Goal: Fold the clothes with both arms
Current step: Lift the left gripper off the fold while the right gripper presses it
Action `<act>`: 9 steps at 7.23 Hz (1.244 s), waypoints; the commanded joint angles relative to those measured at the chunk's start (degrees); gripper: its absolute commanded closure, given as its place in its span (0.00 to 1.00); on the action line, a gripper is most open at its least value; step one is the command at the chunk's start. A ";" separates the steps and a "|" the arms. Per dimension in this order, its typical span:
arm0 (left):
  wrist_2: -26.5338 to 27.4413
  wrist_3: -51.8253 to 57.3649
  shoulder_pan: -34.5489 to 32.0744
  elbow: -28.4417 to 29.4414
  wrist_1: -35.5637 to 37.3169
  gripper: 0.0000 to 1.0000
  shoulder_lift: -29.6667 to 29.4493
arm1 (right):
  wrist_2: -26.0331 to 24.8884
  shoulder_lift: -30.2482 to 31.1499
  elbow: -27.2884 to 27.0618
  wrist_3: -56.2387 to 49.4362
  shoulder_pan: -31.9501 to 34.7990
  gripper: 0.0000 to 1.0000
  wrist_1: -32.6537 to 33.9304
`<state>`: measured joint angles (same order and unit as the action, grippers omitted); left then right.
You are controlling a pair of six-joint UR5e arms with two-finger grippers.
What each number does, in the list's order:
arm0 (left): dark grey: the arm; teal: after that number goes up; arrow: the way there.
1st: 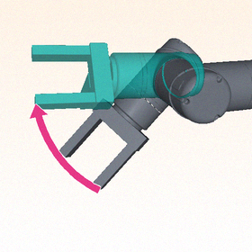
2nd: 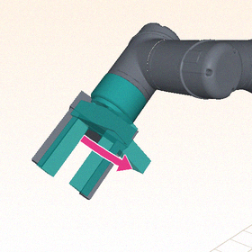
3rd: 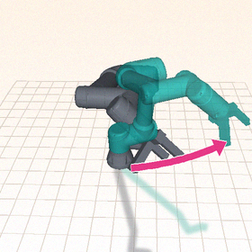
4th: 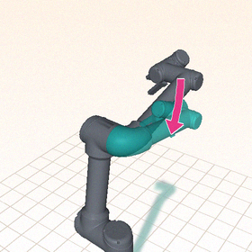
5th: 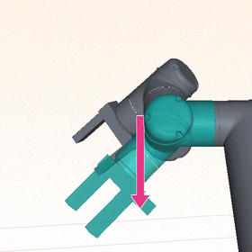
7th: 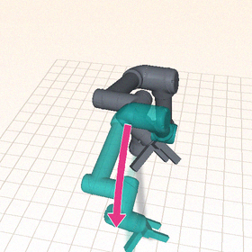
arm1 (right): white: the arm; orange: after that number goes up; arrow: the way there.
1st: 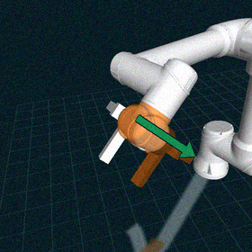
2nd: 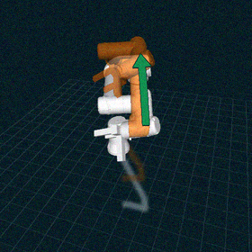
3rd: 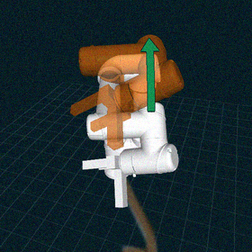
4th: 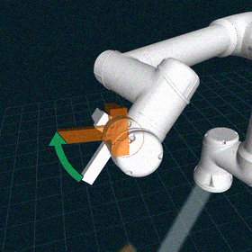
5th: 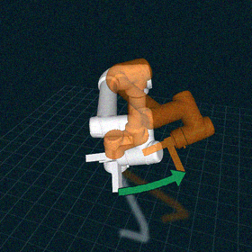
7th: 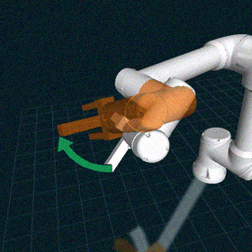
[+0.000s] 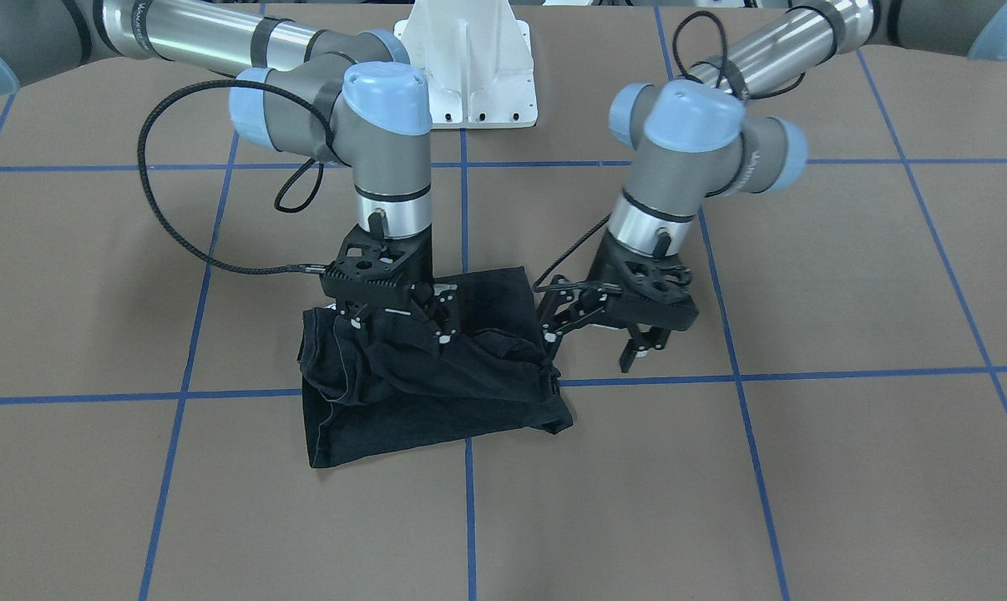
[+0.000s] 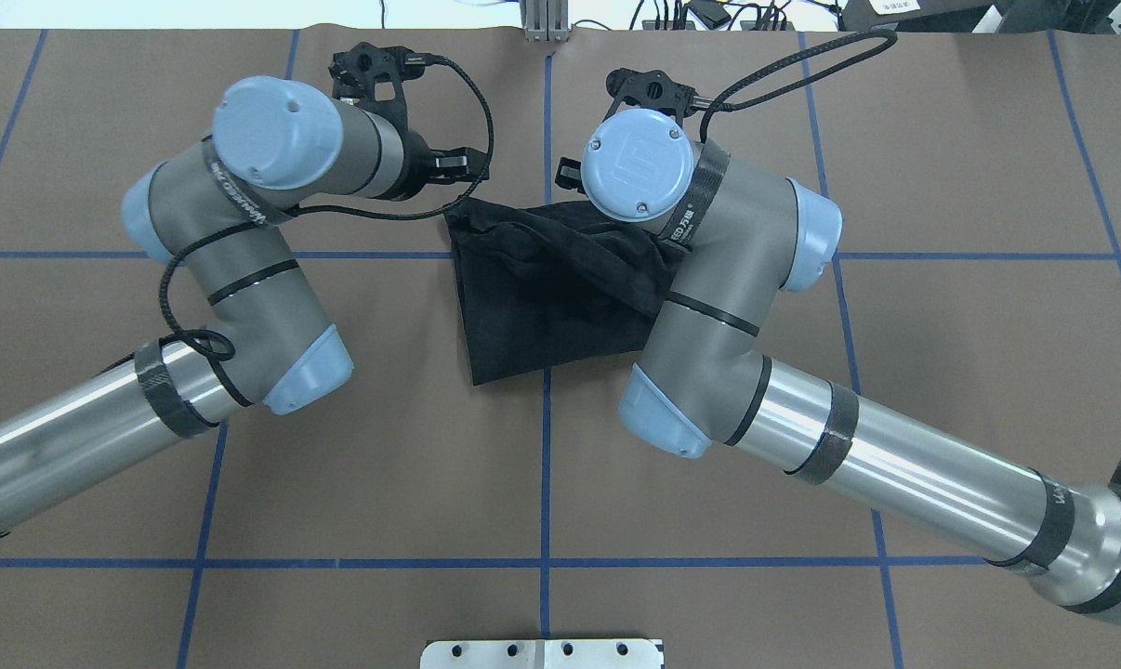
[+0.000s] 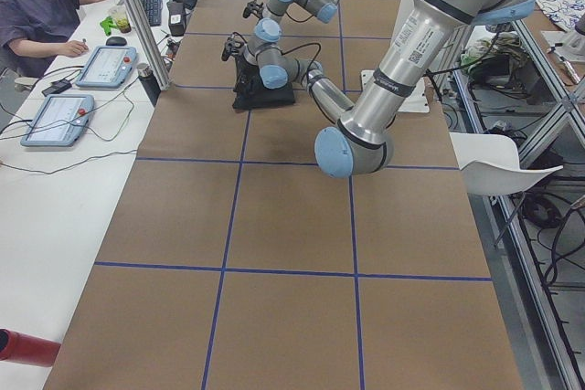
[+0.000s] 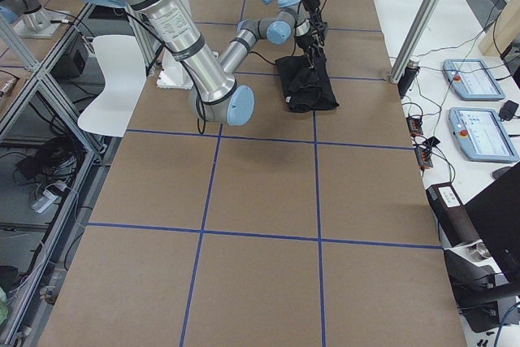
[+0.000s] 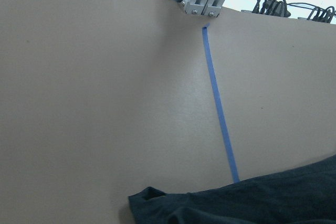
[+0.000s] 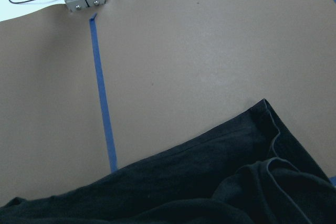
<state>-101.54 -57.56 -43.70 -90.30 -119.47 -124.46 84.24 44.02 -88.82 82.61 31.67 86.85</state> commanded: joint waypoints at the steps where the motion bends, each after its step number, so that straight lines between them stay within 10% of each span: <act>1: -2.61 6.23 -2.53 -2.16 -0.50 0.00 4.22 | -9.56 -0.16 0.31 2.55 -8.95 0.04 1.13; 3: -2.52 5.79 -2.53 -2.16 -0.59 0.00 4.23 | -10.94 -0.16 2.58 3.09 -11.01 0.99 1.04; 9: -2.52 5.35 -2.53 -2.24 -0.59 0.00 4.31 | -10.76 -4.56 18.72 -3.58 1.36 1.00 -5.85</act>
<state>-104.06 -52.09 -46.23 -92.55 -120.04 -120.15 73.44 39.55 -75.27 80.70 30.31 85.67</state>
